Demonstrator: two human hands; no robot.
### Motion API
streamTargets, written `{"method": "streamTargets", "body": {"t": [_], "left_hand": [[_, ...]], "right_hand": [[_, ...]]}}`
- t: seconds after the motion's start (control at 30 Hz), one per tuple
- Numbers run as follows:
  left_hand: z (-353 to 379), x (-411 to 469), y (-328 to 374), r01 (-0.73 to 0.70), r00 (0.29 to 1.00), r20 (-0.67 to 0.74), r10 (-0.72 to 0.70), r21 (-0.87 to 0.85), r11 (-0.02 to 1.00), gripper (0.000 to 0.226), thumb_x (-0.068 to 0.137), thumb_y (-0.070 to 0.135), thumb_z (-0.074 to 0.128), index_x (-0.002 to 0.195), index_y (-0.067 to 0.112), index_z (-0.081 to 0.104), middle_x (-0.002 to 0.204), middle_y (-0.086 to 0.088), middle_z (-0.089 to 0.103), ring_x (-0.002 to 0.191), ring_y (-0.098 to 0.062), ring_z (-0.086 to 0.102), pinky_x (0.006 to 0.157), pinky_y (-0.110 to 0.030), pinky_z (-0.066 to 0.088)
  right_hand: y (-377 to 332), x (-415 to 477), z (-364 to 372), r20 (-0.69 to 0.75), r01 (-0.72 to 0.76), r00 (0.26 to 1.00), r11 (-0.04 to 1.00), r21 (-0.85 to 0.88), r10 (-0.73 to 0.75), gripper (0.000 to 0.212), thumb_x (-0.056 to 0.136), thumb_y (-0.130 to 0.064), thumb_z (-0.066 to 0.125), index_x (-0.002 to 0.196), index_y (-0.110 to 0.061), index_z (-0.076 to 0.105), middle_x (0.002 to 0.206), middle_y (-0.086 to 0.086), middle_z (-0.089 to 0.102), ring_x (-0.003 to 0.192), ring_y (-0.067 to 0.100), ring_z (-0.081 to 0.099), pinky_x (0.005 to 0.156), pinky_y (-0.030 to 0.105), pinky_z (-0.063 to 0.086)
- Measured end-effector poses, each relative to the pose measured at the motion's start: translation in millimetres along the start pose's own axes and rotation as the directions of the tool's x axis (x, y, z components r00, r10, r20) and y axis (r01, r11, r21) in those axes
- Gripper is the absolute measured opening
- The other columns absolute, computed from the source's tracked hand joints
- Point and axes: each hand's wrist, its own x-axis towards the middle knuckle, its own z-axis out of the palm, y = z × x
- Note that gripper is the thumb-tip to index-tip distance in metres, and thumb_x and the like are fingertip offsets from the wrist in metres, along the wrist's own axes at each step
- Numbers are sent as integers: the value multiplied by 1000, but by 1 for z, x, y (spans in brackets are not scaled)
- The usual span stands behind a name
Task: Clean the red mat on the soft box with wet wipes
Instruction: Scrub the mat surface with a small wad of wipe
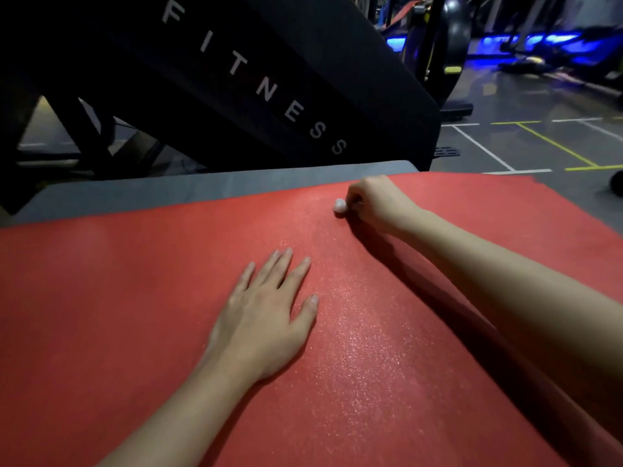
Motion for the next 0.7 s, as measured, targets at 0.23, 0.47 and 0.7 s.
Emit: {"method": "streamTargets", "body": {"t": [0.23, 0.47, 0.7], "left_hand": [[0, 0, -3, -6, 1000, -2, 6, -20, 1000, 78, 87, 69, -2, 161, 43, 3, 170, 15, -4, 154, 1, -11, 128, -36, -1], [4, 2, -4, -1, 1000, -25, 1, -18, 1000, 78, 88, 68, 2, 161, 42, 10, 170, 13, 3, 155, -1, -5, 128, -36, 3], [4, 3, -3, -5, 1000, -17, 4, -4, 1000, 80, 87, 69, 1, 161, 42, 12, 170, 12, 5, 155, -1, -2, 128, -37, 4]], "right_hand": [[13, 63, 17, -78, -49, 995, 996, 71, 55, 21, 87, -25, 63, 78, -7, 70, 86, 6, 58, 81, 25, 59, 65, 31, 42], [44, 24, -16, 102, 65, 992, 997, 31, -68, 16, 82, -7, 67, 92, -16, 75, 86, -6, 64, 81, 11, 57, 69, 21, 38], [53, 13, -6, -79, 12, 997, 994, 108, -4, 9, 86, -10, 68, 90, -9, 75, 83, 0, 65, 82, 16, 60, 70, 16, 35]]}}
